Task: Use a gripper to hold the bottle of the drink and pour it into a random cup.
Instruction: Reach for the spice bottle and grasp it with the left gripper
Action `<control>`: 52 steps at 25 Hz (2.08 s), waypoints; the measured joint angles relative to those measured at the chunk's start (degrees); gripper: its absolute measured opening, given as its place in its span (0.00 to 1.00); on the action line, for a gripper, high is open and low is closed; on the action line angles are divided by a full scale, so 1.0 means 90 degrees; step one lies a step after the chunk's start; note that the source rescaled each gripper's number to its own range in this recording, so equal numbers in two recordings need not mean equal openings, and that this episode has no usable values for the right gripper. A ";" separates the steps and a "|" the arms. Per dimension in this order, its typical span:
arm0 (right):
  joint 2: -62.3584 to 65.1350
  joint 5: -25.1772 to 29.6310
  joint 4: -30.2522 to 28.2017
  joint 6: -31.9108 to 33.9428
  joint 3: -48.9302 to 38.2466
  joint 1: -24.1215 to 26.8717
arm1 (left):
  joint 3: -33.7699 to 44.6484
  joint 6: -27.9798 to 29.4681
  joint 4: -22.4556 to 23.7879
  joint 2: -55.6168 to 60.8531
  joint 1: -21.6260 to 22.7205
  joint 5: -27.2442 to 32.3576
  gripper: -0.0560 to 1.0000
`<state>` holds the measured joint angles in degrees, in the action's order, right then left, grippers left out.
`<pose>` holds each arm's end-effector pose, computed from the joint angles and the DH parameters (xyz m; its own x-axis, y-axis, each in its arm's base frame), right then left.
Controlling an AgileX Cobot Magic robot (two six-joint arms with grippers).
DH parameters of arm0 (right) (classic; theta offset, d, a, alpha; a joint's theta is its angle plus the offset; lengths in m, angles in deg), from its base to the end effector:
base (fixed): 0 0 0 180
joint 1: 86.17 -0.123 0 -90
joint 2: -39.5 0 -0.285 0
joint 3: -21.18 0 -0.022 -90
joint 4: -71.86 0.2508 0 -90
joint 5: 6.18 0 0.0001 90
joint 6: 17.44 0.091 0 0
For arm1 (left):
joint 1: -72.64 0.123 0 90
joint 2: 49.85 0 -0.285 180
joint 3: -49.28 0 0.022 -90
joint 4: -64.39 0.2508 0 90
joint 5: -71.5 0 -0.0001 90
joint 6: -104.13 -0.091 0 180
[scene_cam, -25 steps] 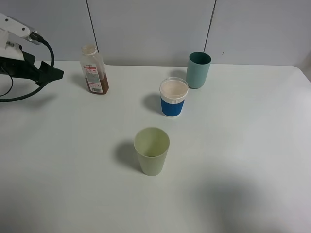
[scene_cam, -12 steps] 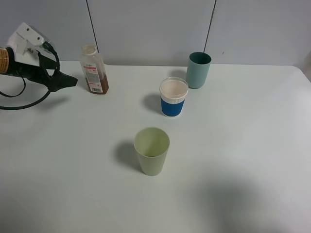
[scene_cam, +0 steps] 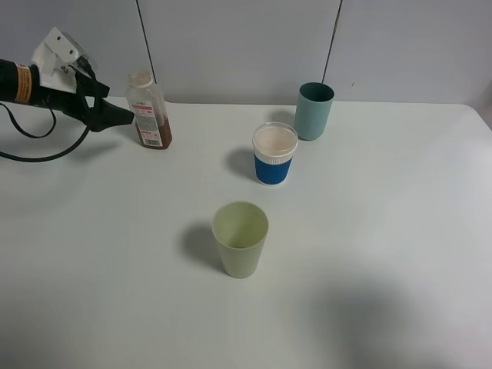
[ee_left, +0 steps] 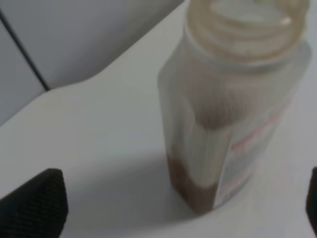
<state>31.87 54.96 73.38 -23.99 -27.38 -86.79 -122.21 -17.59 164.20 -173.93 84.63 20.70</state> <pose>-0.0056 0.0021 0.2768 -0.4534 -0.1062 -0.8850 -0.0778 0.9938 -0.0794 0.3993 0.0138 0.1577 -0.3221 0.4145 -0.8511 0.7869 0.6171 0.0028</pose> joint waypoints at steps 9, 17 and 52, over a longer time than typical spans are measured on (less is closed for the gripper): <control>0.0000 0.0000 0.0000 0.0000 0.0000 0.0000 | -0.0490 -0.0045 0.0029 -0.0610 0.0000 -0.0379 0.95; 0.0000 0.0000 0.0000 0.0000 0.0000 0.0000 | -0.0765 -0.0490 0.0035 -0.1047 0.0007 -0.0792 0.95; 0.0000 0.0000 0.0000 0.0000 0.0000 0.0000 | -0.1326 -0.2045 0.0035 -0.1902 -0.0171 -0.1702 0.87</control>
<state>31.87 54.96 73.38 -23.99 -27.38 -86.79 -134.15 -36.00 164.52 -191.05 83.09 5.39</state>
